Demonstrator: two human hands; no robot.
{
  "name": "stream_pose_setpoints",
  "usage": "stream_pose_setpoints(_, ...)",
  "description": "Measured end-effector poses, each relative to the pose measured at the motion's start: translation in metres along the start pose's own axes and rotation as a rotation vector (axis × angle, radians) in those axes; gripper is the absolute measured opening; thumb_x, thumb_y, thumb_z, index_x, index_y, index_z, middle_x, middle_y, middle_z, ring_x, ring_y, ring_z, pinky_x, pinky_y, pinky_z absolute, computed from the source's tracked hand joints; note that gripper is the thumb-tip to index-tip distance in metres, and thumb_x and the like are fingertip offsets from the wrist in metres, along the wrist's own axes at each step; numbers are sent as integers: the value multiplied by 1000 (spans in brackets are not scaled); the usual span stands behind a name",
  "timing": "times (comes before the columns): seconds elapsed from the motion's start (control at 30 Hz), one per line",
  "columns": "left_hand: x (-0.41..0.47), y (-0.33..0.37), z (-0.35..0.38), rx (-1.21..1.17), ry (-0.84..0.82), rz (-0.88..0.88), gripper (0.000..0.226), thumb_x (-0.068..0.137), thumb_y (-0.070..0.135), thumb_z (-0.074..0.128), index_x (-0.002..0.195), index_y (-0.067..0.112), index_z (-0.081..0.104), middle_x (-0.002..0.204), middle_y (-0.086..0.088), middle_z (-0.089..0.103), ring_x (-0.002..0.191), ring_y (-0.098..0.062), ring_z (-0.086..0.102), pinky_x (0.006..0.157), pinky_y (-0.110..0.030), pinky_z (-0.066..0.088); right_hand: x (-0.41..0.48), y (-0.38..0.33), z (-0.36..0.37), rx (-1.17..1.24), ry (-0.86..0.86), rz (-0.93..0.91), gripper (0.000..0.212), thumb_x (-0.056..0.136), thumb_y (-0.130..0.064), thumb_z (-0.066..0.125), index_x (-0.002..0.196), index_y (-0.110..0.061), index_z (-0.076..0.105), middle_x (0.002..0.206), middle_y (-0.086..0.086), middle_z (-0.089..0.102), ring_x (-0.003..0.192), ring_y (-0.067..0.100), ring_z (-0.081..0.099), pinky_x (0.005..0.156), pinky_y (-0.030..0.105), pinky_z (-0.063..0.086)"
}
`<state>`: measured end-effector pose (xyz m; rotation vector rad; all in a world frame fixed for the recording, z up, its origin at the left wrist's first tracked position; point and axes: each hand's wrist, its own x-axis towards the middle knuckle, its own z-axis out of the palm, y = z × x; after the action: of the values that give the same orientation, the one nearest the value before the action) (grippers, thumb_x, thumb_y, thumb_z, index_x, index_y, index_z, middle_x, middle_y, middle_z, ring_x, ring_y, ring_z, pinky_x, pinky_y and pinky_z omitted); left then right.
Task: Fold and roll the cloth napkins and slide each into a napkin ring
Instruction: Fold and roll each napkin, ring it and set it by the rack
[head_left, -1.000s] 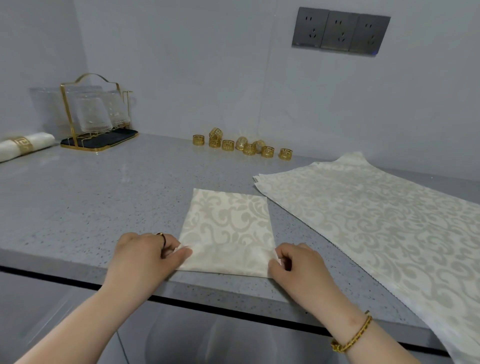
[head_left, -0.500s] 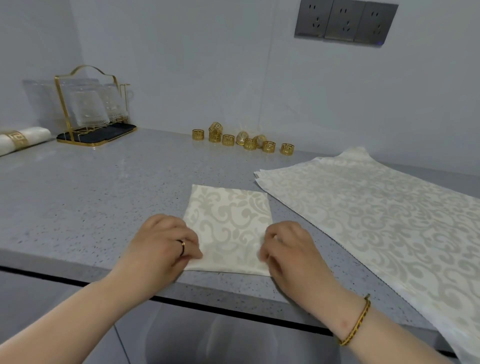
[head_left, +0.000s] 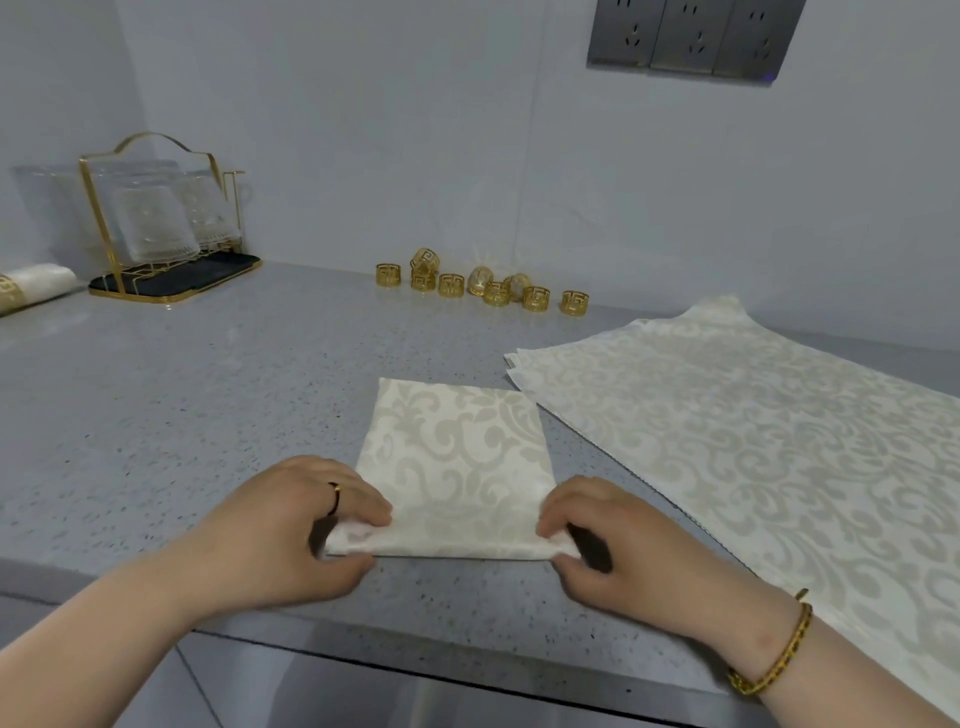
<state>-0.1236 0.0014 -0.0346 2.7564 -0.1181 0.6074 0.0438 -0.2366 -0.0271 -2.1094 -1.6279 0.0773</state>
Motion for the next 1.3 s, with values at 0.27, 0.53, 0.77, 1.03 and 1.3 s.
stream_pose_setpoints(0.27, 40, 5, 1, -236, 63, -326, 16, 57, 58, 50, 72, 60, 57, 73, 40, 59, 88, 13, 53, 71, 3, 35, 42, 16, -17, 219, -6, 226, 8, 68, -26, 48, 63, -29, 53, 66, -9, 53, 63, 0, 45, 58, 12, 34)
stream_pose_setpoints(0.53, 52, -11, 20, -341, 281, -488, 22, 78, 27, 71, 73, 46, 61, 89, -9, 70, 80, -22, 62, 63, -4, 39, 47, 24, -6, 360, 98, 339, 19, 76, -17, 51, 78, -36, 53, 76, -3, 57, 63, 2, 46, 59, 13, 37)
stream_pose_setpoints(0.77, 49, -12, 24, -297, 295, -524, 19, 82, 25, 64, 70, 38, 58, 41, 7, 47, 51, -10, 35, 52, -12, 30, 45, 20, -2, 326, 99, 389, 39, 85, -3, 42, 83, -42, 44, 48, -15, 47, 52, 0, 42, 54, 14, 32)
stream_pose_setpoints(1.03, 51, -2, 20, -54, 332, -503, 33, 78, 28, 67, 72, 40, 37, 71, 16, 47, 69, 1, 43, 63, -16, 28, 46, 12, 2, 110, 153, 380, 33, 91, -14, 41, 120, -29, 32, 57, -7, 36, 51, 8, 37, 53, 20, 33)
stream_pose_setpoints(1.3, 43, -8, 20, -103, 255, -359, 33, 59, 71, 39, 54, 41, 50, 94, 23, 57, 89, 7, 47, 66, -10, 35, 43, 16, 1, -60, 307, 244, 16, 80, -6, 57, 88, -19, 56, 79, -9, 46, 66, 5, 43, 62, 21, 38)
